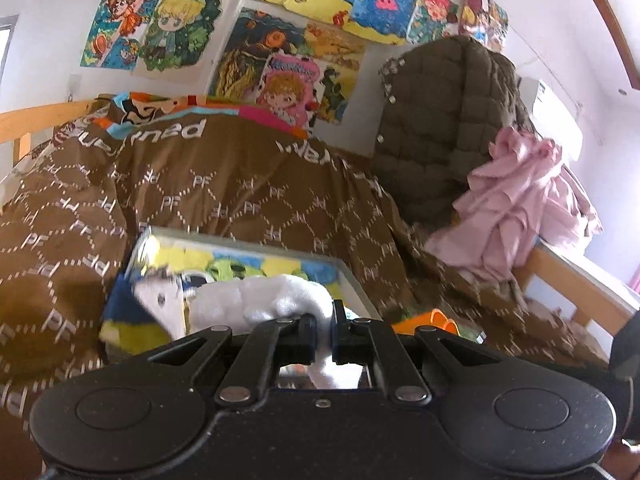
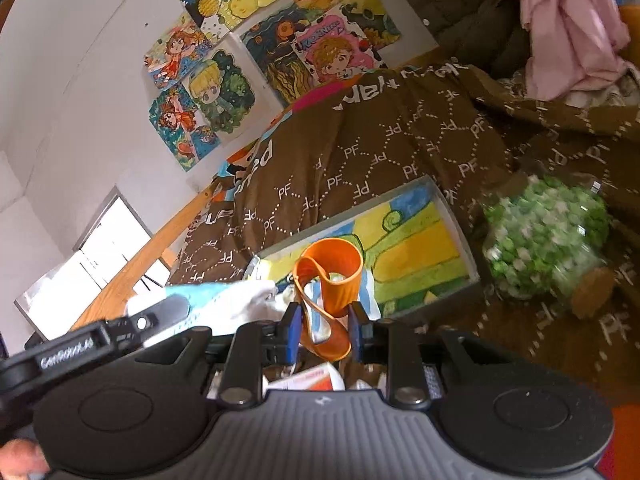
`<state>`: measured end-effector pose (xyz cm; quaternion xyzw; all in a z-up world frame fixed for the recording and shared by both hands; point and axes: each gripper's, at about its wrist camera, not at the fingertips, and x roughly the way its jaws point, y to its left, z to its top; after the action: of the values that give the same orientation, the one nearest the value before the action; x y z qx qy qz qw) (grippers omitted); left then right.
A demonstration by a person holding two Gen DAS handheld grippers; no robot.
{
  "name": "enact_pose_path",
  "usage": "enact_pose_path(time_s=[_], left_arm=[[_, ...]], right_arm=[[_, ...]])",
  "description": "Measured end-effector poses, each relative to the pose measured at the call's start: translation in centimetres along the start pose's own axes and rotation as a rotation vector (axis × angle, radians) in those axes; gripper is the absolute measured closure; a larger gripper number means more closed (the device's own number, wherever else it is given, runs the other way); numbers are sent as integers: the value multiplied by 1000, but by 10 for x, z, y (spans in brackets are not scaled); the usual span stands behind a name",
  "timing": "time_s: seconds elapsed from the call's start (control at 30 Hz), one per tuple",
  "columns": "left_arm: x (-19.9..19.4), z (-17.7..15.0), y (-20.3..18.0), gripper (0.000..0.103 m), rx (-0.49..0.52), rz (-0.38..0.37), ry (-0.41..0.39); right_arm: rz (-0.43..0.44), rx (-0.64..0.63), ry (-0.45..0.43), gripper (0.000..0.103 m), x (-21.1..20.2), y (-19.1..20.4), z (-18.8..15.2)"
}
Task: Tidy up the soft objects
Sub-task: 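Lift the white towel and orange piece and carry them over the tray, then lower both items into the tray and open both tools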
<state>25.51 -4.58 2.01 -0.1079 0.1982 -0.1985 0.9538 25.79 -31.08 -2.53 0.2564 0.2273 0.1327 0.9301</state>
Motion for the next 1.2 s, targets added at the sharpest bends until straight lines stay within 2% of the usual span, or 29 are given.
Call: enact_pose_path(time_s=[0.17, 0.33, 0.47, 0.6, 0.7, 0.93, 1.07, 1.2], left_arm=[[40, 4, 27, 97, -1, 20, -32], [71, 4, 51, 97, -37, 26, -30], [91, 2, 69, 97, -83, -14, -4], [108, -2, 80, 97, -87, -16, 44], [119, -8, 90, 96, -121, -9, 91], [132, -20, 93, 96, -113, 42, 174], [134, -24, 90, 95, -96, 66, 205], [133, -24, 90, 91, -120, 79, 229]], right_arm=[[18, -22, -5, 73, 41, -2, 10], [8, -40, 45, 73, 81, -2, 9], [0, -54, 88, 72, 104, -2, 3], [-16, -58, 128, 72, 119, -2, 0], [-27, -51, 147, 71, 126, -4, -3], [-55, -34, 165, 68, 127, -10, -3], [-75, -26, 177, 66, 128, -13, -2], [-79, -28, 175, 64, 127, -14, 0]])
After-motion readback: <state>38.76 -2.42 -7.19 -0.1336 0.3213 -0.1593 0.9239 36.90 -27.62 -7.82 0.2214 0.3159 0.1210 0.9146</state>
